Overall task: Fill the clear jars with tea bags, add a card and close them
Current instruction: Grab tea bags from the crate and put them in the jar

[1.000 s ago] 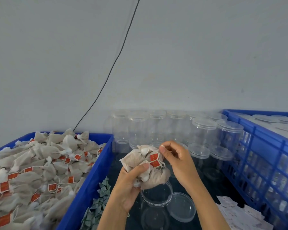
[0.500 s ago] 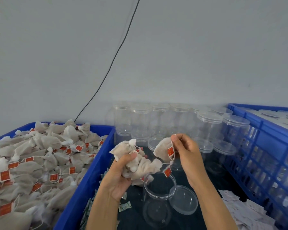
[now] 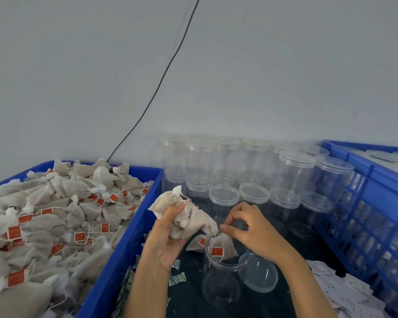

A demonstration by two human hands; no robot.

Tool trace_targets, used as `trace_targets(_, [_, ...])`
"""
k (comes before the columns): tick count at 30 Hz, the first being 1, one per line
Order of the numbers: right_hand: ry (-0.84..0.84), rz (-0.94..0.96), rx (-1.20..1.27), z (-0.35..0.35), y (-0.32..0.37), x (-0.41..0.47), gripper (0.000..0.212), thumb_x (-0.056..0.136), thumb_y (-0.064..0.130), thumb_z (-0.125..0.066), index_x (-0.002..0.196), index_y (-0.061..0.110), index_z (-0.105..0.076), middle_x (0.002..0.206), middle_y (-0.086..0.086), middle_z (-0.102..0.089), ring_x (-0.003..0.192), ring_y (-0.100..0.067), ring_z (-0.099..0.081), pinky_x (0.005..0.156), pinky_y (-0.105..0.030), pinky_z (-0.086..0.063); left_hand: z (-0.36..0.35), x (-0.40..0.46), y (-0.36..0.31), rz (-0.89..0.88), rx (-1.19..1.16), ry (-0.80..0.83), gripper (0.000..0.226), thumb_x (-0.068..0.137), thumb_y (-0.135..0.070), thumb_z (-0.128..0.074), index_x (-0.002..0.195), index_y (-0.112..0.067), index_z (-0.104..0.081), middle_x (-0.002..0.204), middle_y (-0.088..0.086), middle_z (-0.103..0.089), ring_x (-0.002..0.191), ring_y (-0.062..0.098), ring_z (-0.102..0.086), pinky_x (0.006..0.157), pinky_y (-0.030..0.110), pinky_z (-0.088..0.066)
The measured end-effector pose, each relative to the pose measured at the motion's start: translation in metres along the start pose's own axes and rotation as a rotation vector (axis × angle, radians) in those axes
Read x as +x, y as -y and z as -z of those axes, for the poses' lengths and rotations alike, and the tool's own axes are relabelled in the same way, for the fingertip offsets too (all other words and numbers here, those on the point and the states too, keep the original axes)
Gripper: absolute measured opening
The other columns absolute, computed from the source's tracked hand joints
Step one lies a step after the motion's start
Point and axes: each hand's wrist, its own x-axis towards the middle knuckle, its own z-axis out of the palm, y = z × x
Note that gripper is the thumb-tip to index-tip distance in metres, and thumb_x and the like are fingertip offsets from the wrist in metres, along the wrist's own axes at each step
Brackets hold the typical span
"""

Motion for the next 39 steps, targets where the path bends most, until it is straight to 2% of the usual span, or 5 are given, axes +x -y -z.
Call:
trace_targets(5, [-0.185, -0.084, 0.326, -0.001, -0.019, 0.018, 0.015, 0.094, 0.022, -0.059, 0.083, 0.021, -0.068, 0.085, 0.009, -0.067, 0.078, -0.002, -0.061, 0.073, -0.015, -0.047, -0.007, -0.003, 0.004, 0.025, -0.043, 0.044, 0.027, 0.072, -0.011, -0.068, 0.098, -0.005, -0.061, 0.085, 0.012, -0.067, 0.076, 0.021, -0.068, 0.057, 0.031, -0.058])
trace_targets(10, [0.186, -0.033, 0.348, -0.032, -0.055, 0.033, 0.013, 0.088, 0.0, -0.064, 0.1, 0.0, -0.07, 0.097, -0.014, -0.072, 0.089, -0.02, -0.068, 0.086, -0.033, -0.054, -0.011, -0.004, 0.006, 0.031, -0.099, 0.031, 0.03, 0.072, -0.011, -0.068, 0.101, -0.003, -0.061, 0.086, 0.014, -0.068, 0.074, 0.022, -0.069, 0.056, 0.031, -0.058])
trace_targets(17, [0.215, -0.043, 0.151, -0.074, -0.065, 0.042, 0.005, 0.086, 0.01, -0.068, 0.086, 0.015, -0.067, 0.079, 0.009, -0.065, 0.074, -0.001, -0.063, 0.072, -0.011, -0.05, -0.019, -0.006, 0.01, 0.081, -0.179, 0.075, 0.04, 0.072, -0.011, -0.068, 0.108, 0.001, -0.058, 0.088, 0.018, -0.069, 0.072, 0.027, -0.071, 0.053, 0.036, -0.058])
trace_targets(30, [-0.491, 0.133, 0.418, 0.028, 0.002, 0.02, 0.008, 0.086, 0.013, -0.066, 0.084, 0.02, -0.069, 0.072, 0.004, -0.07, 0.061, -0.008, -0.066, 0.054, -0.017, -0.053, -0.019, -0.003, 0.009, -0.005, -0.234, 0.031, 0.05, 0.07, -0.014, -0.07, 0.117, -0.005, -0.055, 0.097, 0.014, -0.067, 0.084, 0.022, -0.067, 0.065, 0.031, -0.061])
trace_targets(39, [-0.052, -0.153, 0.291, 0.017, 0.024, -0.014, 0.014, 0.09, 0.036, -0.063, 0.096, 0.023, -0.066, 0.087, 0.007, -0.072, 0.071, -0.001, -0.066, 0.06, -0.014, -0.047, -0.018, -0.004, 0.007, -0.054, -0.274, 0.066, 0.067, 0.057, -0.016, -0.086, 0.117, -0.01, -0.055, 0.098, 0.012, -0.066, 0.08, 0.02, -0.069, 0.069, 0.031, -0.059])
